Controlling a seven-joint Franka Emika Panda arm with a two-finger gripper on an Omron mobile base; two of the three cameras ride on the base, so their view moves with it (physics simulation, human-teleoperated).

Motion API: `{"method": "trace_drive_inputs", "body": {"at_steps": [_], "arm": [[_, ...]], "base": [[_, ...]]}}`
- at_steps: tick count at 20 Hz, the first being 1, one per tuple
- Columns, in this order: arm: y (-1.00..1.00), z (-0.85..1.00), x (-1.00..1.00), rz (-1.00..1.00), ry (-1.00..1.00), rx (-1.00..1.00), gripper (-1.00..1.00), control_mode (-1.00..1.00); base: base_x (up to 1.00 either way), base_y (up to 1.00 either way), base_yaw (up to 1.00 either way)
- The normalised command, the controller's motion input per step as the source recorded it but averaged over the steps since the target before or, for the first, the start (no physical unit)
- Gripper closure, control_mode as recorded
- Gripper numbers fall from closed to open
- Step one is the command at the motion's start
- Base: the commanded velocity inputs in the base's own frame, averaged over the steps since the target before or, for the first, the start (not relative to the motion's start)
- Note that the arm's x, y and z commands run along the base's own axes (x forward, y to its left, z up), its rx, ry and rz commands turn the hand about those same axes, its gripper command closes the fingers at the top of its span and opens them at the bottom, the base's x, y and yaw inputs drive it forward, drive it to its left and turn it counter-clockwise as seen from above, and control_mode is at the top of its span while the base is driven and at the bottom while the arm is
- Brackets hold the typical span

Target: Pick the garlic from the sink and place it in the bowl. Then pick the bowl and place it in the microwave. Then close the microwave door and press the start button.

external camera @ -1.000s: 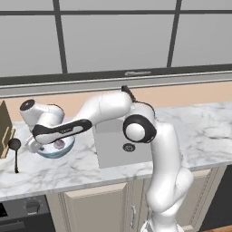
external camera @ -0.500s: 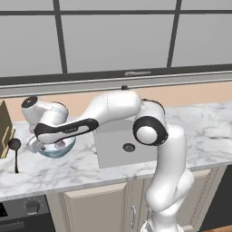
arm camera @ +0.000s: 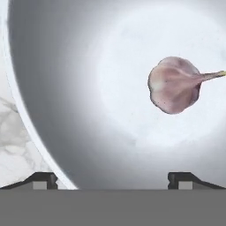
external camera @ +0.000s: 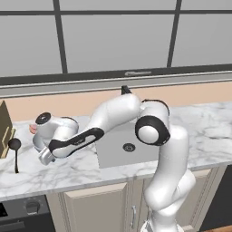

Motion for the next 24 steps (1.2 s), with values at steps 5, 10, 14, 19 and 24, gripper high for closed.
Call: {"method": "trace_drive_inputs", "body": {"at_steps": [5, 10, 14, 19, 24], "arm": [[-0.11, -0.25, 0.33, 0.09, -0.01, -0.03, 1.0, -1.0], [-0.01, -0.04, 0.02, 0.05, -0.03, -0.01, 1.0, -1.0], [-0.4, 0.66, -0.8, 0.14, -0.23, 0.0, 1.0, -1.0], [-0.57, 1.0, -1.0, 0.17, -0.25, 0.0, 1.0, -1.0], [-0.78, 1.0, -0.83, 0.04, 0.0, 0.05, 1.0, -1.0]], "base": [[0.0, 0.0, 0.0], [0.0, 0.0, 0.0], [0.0, 0.0, 0.0], [0.0, 0.0, 0.0], [0.0, 0.0, 0.0]]}}
